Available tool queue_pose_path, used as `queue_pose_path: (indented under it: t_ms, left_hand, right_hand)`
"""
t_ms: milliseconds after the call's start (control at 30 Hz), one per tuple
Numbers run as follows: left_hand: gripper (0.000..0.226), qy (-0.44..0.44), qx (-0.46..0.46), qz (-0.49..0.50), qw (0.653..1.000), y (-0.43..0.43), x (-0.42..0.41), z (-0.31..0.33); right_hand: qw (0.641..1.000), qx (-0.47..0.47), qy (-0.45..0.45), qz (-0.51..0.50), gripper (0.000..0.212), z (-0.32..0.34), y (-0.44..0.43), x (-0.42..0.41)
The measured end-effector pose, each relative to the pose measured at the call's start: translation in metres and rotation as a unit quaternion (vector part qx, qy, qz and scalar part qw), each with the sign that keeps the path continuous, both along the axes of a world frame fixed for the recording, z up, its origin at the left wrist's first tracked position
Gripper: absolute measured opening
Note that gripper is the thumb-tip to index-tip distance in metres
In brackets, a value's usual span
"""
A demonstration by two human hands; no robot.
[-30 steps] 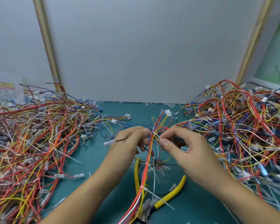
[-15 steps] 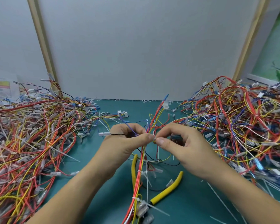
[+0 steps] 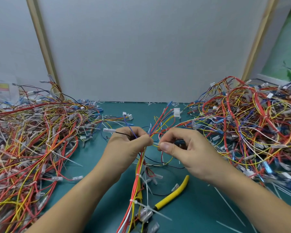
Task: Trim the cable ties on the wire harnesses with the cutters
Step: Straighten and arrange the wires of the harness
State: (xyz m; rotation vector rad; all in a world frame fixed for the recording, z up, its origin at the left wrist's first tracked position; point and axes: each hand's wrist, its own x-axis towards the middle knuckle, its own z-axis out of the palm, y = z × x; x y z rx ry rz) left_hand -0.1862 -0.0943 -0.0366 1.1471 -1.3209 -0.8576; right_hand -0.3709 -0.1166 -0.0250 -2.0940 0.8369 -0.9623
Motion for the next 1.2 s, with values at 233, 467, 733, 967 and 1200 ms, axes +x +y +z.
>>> queue_pose_path:
  t_ms: [233,467,733,967,1200]
  left_hand:
    - [0.014,0.015,0.0,-0.019,1.0,-0.001,0.003,0.0]
    - [0.028,0.06,0.044,0.099,0.992,-0.014,0.026,-0.007]
    - [0.041,-0.002,0.103,0.169,0.98,-0.02,0.033,-0.009]
    - [0.079,-0.241,0.228,0.074,0.94,-0.007,0.047,0.012]
    - [0.075,-0.082,0.171,-0.008,0.982,-0.001,0.042,0.025]
  right_hand:
    - [0.999,-0.008,-0.018,-0.03,0.013,-0.005,-0.002,0.0]
    - [0.958,-0.186,-0.018,-0.22,0.017,-0.002,-0.016,-0.016]
    - [0.917,-0.173,0.34,-0.117,0.027,-0.025,-0.019,-0.005]
    - [0.926,-0.203,0.289,-0.136,0.008,-0.026,-0.021,-0.003]
    - [0.993,-0.025,-0.067,-0.094,0.017,-0.011,-0.021,-0.009]
